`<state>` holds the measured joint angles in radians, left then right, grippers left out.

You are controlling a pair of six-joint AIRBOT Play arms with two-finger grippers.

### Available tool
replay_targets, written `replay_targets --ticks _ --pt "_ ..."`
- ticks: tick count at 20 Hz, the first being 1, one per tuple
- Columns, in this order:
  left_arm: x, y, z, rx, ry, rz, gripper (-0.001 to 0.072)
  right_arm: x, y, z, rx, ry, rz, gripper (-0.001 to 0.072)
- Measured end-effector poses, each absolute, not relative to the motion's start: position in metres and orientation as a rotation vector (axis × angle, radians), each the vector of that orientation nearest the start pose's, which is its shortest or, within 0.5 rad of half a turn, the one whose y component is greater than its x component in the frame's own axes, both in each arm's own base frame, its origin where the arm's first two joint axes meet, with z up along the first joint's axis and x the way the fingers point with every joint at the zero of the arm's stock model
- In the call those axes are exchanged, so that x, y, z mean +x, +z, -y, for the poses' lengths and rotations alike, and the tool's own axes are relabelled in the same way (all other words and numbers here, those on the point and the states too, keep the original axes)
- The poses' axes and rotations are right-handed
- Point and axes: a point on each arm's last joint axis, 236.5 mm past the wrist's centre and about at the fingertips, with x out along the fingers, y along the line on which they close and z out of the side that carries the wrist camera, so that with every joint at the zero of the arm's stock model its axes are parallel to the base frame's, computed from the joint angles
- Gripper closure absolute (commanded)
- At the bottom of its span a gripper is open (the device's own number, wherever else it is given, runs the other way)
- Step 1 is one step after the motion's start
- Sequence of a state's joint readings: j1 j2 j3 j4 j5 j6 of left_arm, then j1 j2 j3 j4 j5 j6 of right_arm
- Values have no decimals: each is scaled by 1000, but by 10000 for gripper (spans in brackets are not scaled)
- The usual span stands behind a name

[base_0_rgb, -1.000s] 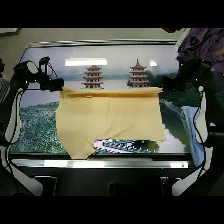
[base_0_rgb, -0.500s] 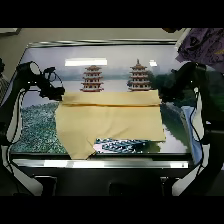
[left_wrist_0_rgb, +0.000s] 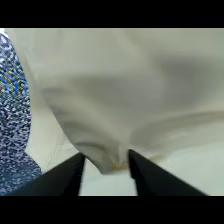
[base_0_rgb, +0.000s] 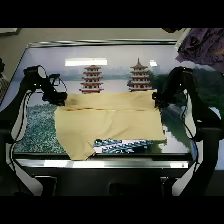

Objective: Fold the clothes and pants, and hang the long-sleeved shirts on hangers.

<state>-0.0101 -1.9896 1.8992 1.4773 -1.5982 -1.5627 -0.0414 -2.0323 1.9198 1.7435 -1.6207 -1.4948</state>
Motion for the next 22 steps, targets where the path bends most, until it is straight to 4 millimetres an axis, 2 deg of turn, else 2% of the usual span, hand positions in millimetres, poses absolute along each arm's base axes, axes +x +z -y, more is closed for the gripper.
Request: replay_targets --ticks 3,6,8,9,11,13,15,17,20,22 --pt "457 -65 16 -80 -64 -1674 131 448 -78 -6 233 6 -1746 209" --pt "453 -41 -14 -131 -7 -1632 132 447 -51 28 293 -37 -1692 210" --pt "435 -28 -38 -200 35 -1625 132 440 -34 54 382 -46 -1644 210" --pt "419 -25 -50 -244 57 -1626 132 432 -30 66 438 -42 -1624 211" --pt "378 -28 -60 -345 77 -1636 132 407 -27 83 569 -16 -1585 212" --pt "331 -38 -53 -461 70 -1630 132 377 -29 85 702 33 -1543 229" --pt "289 -50 -27 -586 31 -1600 132 348 -36 80 796 66 -1498 229" --pt "255 -62 0 -687 -2 -1573 132 328 -44 69 847 86 -1468 228" --pt "219 -77 37 -809 -43 -1557 132 308 -55 56 888 97 -1443 228" --pt "203 -84 56 -854 -64 -1568 132 303 -58 51 905 104 -1433 229"
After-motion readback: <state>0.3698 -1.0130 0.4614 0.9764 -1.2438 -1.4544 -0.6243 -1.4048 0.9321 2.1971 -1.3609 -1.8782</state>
